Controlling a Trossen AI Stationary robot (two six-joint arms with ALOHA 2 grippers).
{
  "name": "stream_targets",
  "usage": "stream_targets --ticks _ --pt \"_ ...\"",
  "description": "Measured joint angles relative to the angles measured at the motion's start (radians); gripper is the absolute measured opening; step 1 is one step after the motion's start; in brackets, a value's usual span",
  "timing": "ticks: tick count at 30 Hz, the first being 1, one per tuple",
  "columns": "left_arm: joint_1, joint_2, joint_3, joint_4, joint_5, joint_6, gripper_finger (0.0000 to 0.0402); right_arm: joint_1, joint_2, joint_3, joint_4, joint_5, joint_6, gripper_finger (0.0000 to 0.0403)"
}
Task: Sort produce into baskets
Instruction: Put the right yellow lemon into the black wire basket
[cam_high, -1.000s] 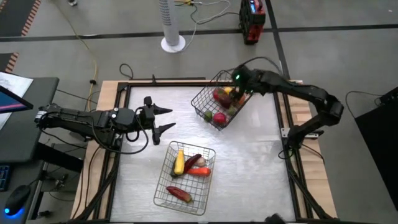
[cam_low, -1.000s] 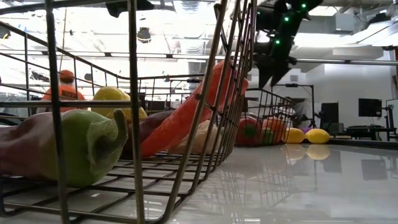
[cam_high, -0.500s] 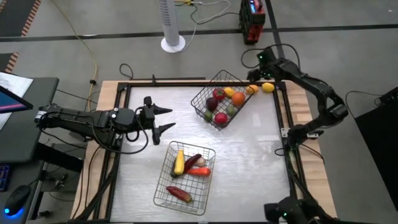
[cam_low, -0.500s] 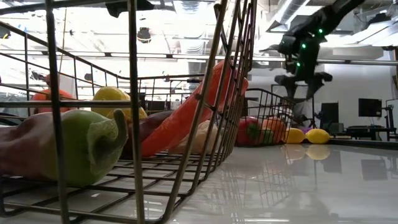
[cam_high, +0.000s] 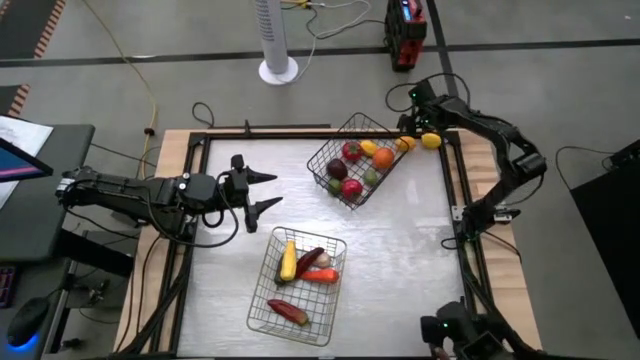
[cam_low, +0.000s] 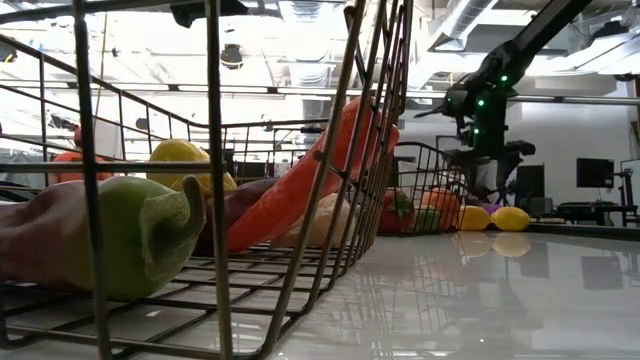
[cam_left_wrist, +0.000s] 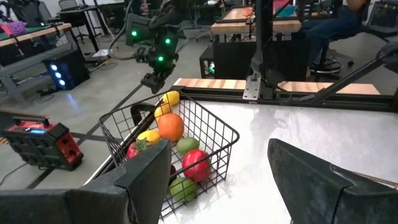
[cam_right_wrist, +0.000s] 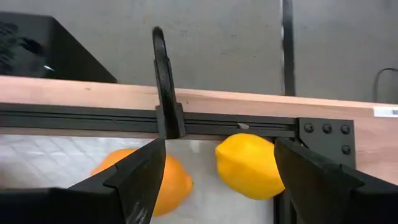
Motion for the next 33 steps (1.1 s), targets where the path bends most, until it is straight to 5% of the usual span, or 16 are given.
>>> stream_targets --ticks 9,18,33 --pt "0.0 0.0 0.0 -0.005 -0.001 0.0 0.0256 -0.017 0.098 0.081 -0.06 0.005 0.015 0.0318" --pt "0.0 0.0 0.0 0.001 -0.001 0.009 0.0256 -0.016 0.208 0.091 -0.092 -0.1 -0.02 0.0306" --pt "0.0 0.0 0.0 0.001 -0.001 0.013 0.0256 -0.004 0.215 0.091 -0.271 -0.158 -0.058 0.0305"
